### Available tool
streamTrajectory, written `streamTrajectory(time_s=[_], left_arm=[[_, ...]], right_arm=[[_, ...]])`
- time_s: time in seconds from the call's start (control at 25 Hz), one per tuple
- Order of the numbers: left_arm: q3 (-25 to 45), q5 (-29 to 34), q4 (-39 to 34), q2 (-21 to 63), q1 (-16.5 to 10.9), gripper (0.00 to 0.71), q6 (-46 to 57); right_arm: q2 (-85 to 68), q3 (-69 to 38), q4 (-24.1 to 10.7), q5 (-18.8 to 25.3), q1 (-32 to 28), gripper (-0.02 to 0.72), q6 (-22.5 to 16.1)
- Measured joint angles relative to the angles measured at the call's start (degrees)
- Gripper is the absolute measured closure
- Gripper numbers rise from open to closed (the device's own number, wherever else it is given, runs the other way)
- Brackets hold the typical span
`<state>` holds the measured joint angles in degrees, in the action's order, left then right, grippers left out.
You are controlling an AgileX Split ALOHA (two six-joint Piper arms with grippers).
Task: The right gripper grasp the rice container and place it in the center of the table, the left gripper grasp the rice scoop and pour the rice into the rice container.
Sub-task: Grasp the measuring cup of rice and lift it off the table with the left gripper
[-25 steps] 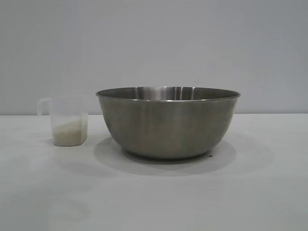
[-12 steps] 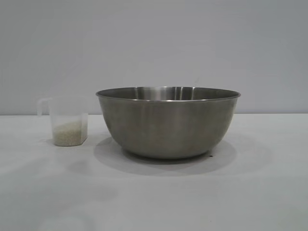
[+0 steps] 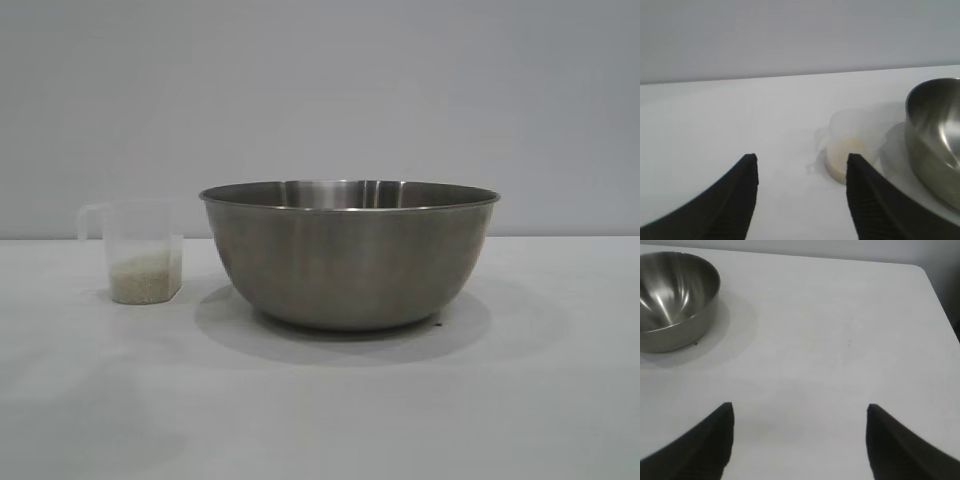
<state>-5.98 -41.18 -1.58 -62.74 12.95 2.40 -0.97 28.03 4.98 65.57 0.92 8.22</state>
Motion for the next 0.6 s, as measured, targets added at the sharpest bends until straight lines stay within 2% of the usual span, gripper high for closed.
streamTrajectory(time_s=[0.04, 0.08, 0.16, 0.36, 0.44, 0.48, 0.6], left_arm=[[0.00, -1.36, -1.49, -1.53, 0.00, 0.355, 0.10], [0.00, -2.89, -2.83, -3.54, 0.00, 0.415, 0.23], [0.00, -6.31, -4.64, -8.28, 0.00, 0.478, 0.31], [0.00, -21.61, -5.03, -24.80, 0.02, 0.478, 0.31], [-0.93, -23.17, -3.96, -31.66, 0.12, 0.478, 0.36], [-1.73, -23.60, -3.44, -35.17, 0.12, 0.434, 0.45], [-3.81, -23.83, -2.81, -43.15, 0.12, 0.434, 0.45]], right_arm=[[0.00, 0.00, 0.00, 0.00, 0.00, 0.232, 0.00], [0.00, 0.00, 0.00, 0.00, 0.00, 0.232, 0.00], [0.00, 0.00, 0.00, 0.00, 0.00, 0.232, 0.00], [0.00, 0.00, 0.00, 0.00, 0.00, 0.232, 0.00], [0.00, 0.00, 0.00, 0.00, 0.00, 0.232, 0.00], [0.00, 0.00, 0.00, 0.00, 0.00, 0.232, 0.00], [0.00, 0.00, 0.00, 0.00, 0.00, 0.232, 0.00]])
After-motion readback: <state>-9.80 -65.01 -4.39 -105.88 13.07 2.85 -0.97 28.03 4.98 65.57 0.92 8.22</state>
